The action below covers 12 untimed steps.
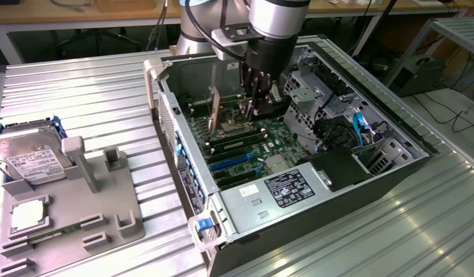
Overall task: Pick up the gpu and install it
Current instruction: 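Insert the gpu into the slot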
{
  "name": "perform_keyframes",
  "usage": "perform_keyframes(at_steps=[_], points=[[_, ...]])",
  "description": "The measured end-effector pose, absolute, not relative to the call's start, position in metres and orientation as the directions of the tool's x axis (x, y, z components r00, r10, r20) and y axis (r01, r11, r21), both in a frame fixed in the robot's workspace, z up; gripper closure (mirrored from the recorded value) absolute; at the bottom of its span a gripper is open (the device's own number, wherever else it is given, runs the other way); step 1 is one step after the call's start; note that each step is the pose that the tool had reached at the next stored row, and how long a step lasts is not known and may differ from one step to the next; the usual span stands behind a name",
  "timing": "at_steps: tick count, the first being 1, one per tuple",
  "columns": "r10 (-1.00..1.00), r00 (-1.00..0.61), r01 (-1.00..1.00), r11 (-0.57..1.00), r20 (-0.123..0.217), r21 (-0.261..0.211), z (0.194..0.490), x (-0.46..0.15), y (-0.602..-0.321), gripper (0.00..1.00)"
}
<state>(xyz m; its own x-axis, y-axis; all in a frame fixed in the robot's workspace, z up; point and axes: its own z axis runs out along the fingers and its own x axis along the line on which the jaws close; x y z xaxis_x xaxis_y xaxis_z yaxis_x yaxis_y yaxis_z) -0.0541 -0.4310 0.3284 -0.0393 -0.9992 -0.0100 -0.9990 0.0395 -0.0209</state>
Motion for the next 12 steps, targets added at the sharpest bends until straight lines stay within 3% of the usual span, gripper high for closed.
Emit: perform_keyframes(at_steps=[12], points=[[-0.999, -0.033, -0.999, 0.034, -0.01, -0.021, 0.32, -0.0582, -0.4369, 0.69]])
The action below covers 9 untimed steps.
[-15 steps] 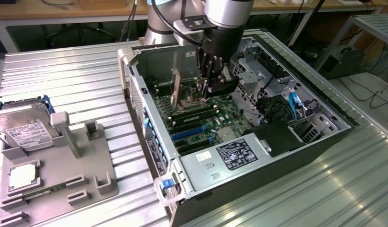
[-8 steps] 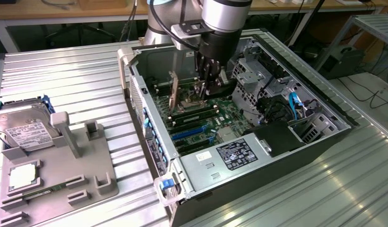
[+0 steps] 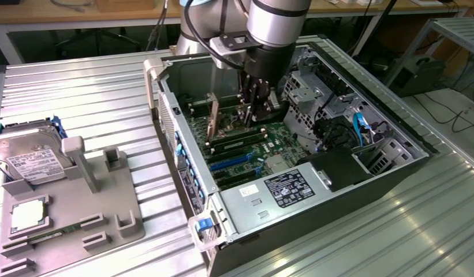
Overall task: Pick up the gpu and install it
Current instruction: 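Insert the gpu into the slot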
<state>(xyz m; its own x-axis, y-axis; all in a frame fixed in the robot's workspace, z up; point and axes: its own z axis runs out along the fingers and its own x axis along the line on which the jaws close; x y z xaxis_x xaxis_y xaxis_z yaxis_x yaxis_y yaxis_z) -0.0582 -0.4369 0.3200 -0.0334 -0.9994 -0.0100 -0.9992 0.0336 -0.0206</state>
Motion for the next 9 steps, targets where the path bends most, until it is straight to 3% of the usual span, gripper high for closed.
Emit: perform_keyframes(at_steps=[9], points=[[-1.0, 0.004, -1.0, -0.004, -0.01, -0.021, 0.311, -0.0644, -0.4395, 0.69]])
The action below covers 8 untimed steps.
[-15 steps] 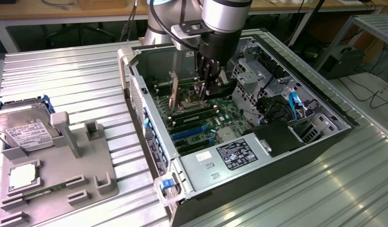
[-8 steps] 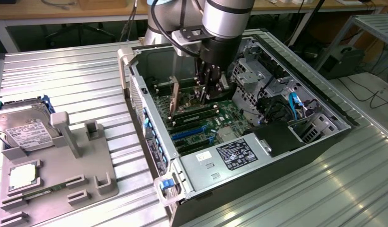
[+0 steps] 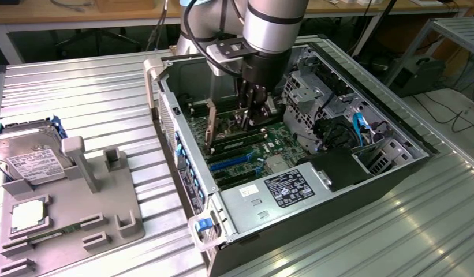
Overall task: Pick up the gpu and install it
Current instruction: 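Insert the gpu into the slot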
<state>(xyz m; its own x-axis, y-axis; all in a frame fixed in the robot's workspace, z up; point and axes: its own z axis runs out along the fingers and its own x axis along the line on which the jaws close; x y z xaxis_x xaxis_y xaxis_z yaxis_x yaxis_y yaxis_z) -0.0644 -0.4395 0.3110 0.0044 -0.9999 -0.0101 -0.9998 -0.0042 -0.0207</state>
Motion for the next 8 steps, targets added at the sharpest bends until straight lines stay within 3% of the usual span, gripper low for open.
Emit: perform_keyframes(at_steps=[8], points=[[-1.0, 0.004, -0.999, -0.004, -0.01, -0.034, 0.3087, -0.0727, -0.4414, 0.69]])
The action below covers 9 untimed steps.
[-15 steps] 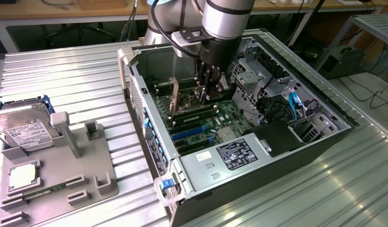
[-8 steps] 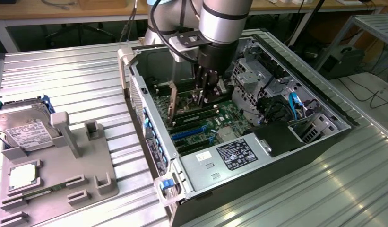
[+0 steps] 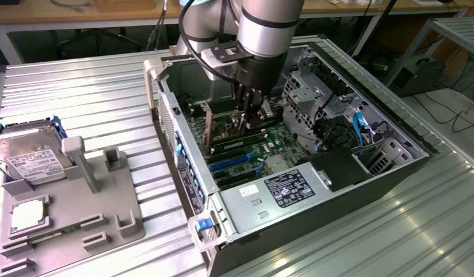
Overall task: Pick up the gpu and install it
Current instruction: 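Insert the gpu into the slot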
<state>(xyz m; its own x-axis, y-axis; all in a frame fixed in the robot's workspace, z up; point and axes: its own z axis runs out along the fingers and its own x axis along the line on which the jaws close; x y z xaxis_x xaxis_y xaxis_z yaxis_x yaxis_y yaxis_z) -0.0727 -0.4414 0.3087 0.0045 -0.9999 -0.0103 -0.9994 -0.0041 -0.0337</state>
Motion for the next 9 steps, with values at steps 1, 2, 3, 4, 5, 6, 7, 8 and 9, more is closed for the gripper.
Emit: perform_keyframes(at_steps=[1, 2, 3, 4, 5, 6, 7, 8, 9], points=[[-1.0, 0.004, -0.999, -0.004, -0.01, -0.037, 0.3083, -0.0734, -0.4414, 0.69], [-1.0, 0.005, -0.999, -0.004, -0.01, -0.039, 0.3076, -0.0735, -0.4415, 0.69], [-1.0, 0.005, -0.999, -0.004, -0.01, -0.04, 0.3067, -0.0736, -0.4415, 0.69], [-1.0, 0.005, -0.999, -0.004, -0.01, -0.04, 0.3055, -0.0737, -0.4415, 0.69], [-1.0, 0.005, -0.999, -0.004, -0.01, -0.04, 0.304, -0.074, -0.4415, 0.69], [-1.0, 0.004, -0.999, -0.004, -0.01, -0.039, 0.3027, -0.0745, -0.4415, 0.69], [-1.0, 0.004, -0.999, -0.004, -0.01, -0.035, 0.3017, -0.0746, -0.4415, 0.69], [-1.0, 0.004, -0.999, -0.004, -0.01, -0.031, 0.3005, -0.0746, -0.4415, 0.69], [-1.0, 0.004, -1.0, -0.004, -0.01, -0.028, 0.2994, -0.0746, -0.4416, 0.69]])
